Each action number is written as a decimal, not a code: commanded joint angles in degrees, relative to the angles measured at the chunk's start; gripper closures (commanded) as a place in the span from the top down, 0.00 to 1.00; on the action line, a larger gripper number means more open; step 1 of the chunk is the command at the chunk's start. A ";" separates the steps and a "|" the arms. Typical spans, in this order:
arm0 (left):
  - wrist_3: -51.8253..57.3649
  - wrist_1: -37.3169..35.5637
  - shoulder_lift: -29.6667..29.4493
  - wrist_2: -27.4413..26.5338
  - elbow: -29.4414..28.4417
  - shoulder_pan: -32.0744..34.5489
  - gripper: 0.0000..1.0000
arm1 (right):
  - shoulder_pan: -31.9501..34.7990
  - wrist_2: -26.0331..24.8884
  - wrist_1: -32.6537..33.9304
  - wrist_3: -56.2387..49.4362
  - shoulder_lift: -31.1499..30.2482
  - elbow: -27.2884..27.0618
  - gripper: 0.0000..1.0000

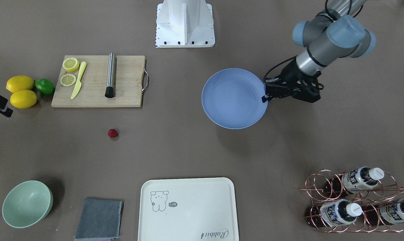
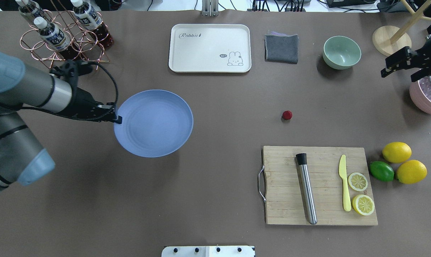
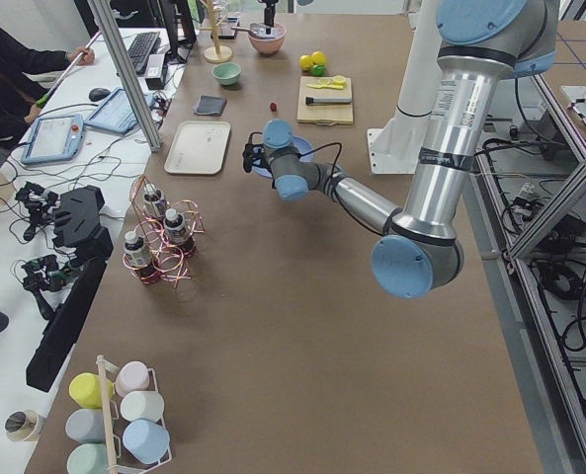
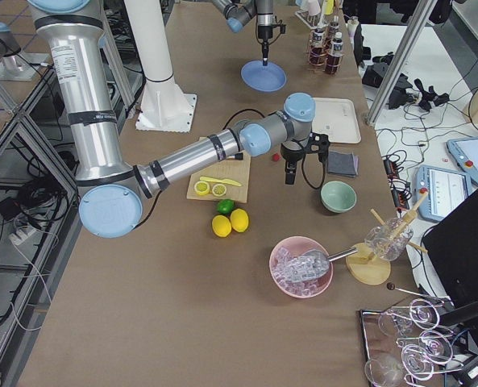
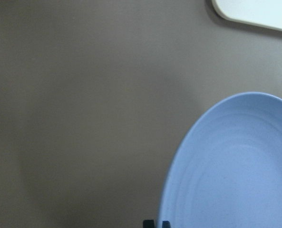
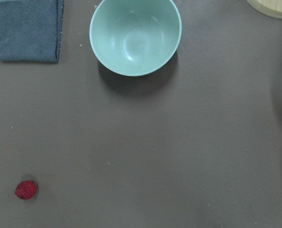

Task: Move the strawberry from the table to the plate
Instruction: 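Move the left arm toward the blue plate while the right arm reaches toward the strawberry, then lower the right gripper over the red strawberry and close on it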

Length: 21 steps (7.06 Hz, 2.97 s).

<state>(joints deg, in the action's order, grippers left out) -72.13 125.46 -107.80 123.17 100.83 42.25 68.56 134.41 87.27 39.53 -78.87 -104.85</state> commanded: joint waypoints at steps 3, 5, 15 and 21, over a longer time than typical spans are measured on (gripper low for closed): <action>-7.58 -5.49 -9.17 -16.72 -2.02 -15.08 0.00 | -10.35 -6.77 -0.88 13.87 5.90 1.05 1.00; -7.58 -5.14 -9.18 -16.74 -3.00 -15.00 0.00 | -13.88 -8.28 -5.24 18.63 6.88 3.32 1.00; -2.42 -3.03 -6.90 -19.99 -2.92 -12.90 0.98 | -26.19 -19.62 -15.03 28.49 13.39 16.87 0.98; 10.93 -2.85 -3.74 -20.00 -2.48 -6.15 0.98 | -25.06 -18.14 -14.06 28.84 14.70 15.12 0.00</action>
<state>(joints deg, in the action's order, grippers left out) -65.99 122.45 -112.76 102.72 98.05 33.46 42.53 115.35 72.73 68.28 -64.59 -88.67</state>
